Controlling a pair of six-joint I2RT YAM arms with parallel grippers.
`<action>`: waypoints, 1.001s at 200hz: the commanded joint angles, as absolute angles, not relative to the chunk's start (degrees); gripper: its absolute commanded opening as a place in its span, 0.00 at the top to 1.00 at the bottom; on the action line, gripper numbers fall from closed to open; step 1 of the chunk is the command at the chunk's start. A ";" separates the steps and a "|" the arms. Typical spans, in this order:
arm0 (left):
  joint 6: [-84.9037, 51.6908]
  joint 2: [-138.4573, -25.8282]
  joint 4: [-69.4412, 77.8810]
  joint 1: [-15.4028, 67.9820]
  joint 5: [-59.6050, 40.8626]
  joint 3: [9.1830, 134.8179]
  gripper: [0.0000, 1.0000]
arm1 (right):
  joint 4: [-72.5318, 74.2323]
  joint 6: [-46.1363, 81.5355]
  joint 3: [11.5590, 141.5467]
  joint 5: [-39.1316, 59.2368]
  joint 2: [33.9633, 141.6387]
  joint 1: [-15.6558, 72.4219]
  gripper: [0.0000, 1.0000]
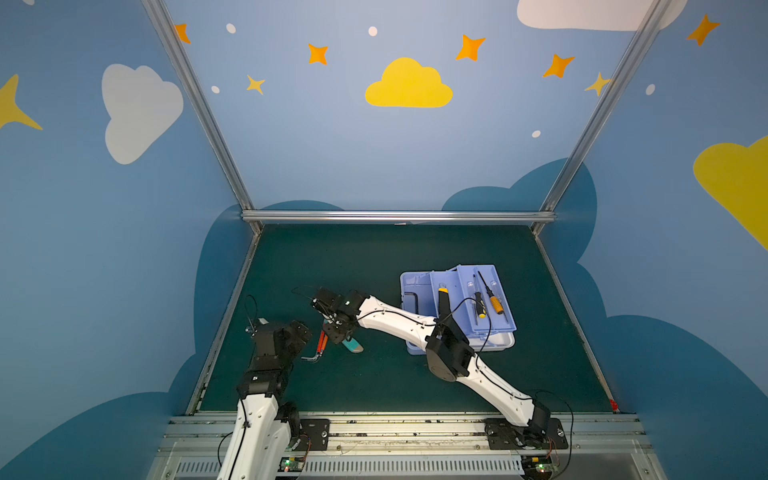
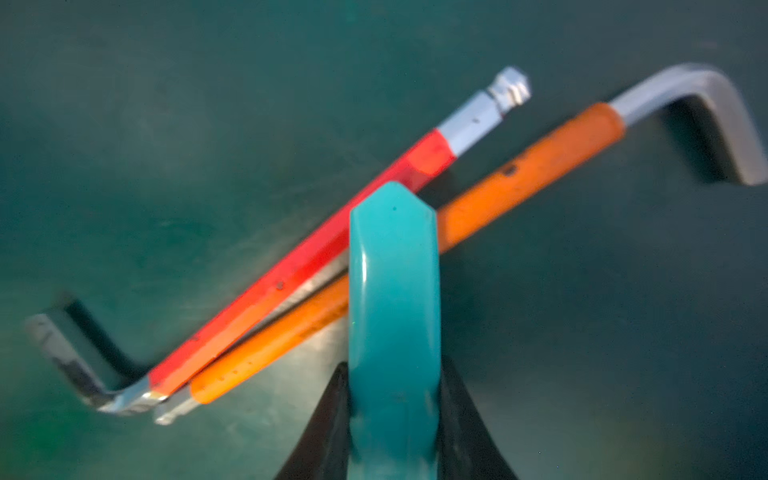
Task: Pack the tool kit
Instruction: 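Grasp the teal-handled knife with the right gripper and lift it, then carry the teal knife into the tray while the left gripper approaches the hex keys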
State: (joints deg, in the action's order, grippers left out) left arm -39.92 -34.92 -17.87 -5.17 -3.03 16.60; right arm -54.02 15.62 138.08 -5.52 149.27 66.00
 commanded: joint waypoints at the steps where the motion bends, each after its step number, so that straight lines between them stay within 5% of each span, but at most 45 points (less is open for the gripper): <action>1: -38.06 -36.19 -15.41 -4.75 -4.40 17.46 0.00 | -54.82 16.22 135.24 -7.99 144.00 64.77 0.87; 57: -37.68 -43.74 -9.58 -2.01 -4.58 18.62 0.00 | -59.19 22.20 132.00 -3.38 135.22 59.58 1.00; 200: -35.05 -60.82 1.59 5.55 -9.65 21.91 0.00 | -55.22 32.19 92.67 -15.48 102.70 42.94 1.00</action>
